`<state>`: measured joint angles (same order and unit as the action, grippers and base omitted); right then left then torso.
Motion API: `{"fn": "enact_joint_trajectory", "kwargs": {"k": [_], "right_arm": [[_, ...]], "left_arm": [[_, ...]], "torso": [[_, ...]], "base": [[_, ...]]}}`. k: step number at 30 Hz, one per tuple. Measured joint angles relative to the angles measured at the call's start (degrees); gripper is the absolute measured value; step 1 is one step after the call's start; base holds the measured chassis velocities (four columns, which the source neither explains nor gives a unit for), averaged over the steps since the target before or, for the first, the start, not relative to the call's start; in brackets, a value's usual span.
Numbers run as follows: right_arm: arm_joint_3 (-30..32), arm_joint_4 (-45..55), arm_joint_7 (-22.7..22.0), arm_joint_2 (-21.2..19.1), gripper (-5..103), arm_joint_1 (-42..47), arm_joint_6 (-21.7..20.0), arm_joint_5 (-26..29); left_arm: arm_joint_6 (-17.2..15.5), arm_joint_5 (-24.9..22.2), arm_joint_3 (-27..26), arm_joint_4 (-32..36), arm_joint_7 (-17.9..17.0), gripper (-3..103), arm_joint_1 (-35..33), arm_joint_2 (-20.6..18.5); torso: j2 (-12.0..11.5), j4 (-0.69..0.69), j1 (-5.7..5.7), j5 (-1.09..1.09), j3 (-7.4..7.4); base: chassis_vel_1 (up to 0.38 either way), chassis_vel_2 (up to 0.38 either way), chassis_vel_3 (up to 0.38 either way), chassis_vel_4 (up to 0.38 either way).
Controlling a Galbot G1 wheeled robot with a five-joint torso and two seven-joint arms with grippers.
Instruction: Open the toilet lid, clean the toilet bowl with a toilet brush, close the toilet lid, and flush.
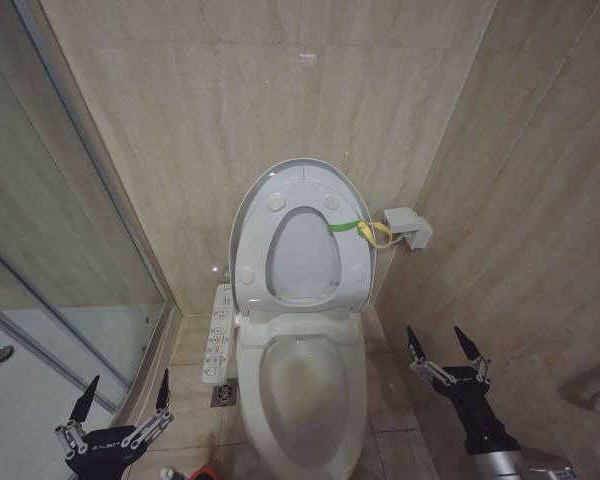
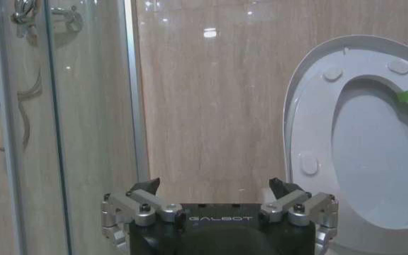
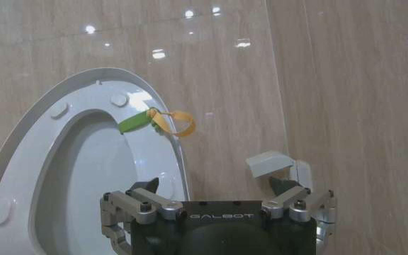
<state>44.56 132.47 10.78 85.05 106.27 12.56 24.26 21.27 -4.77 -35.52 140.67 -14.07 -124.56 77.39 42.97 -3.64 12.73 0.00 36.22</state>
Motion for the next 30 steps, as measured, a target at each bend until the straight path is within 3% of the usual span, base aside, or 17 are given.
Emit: {"fn": "enact_joint_trajectory", "kwargs": {"k": [15, 30], "right_arm": [[0.00, 0.00, 0.00, 0.00, 100, 0.00, 0.00, 0.00], [0.00, 0.00, 0.00, 0.00, 100, 0.01, 0.00, 0.00]], "left_arm": [[0.00, 0.00, 0.00, 0.00, 0.00, 100, 0.00, 0.00], [0.00, 0.00, 0.00, 0.00, 0.00, 100, -0.01, 0.00]], "torso": [[0.03, 0.00, 0.04, 0.01, 0.03], [0.07, 0.00, 0.00, 0.01, 0.02]], "base": [[0.016, -0.004, -0.018, 0.001], [0.124, -0.080, -0.108, 0.078]]}}
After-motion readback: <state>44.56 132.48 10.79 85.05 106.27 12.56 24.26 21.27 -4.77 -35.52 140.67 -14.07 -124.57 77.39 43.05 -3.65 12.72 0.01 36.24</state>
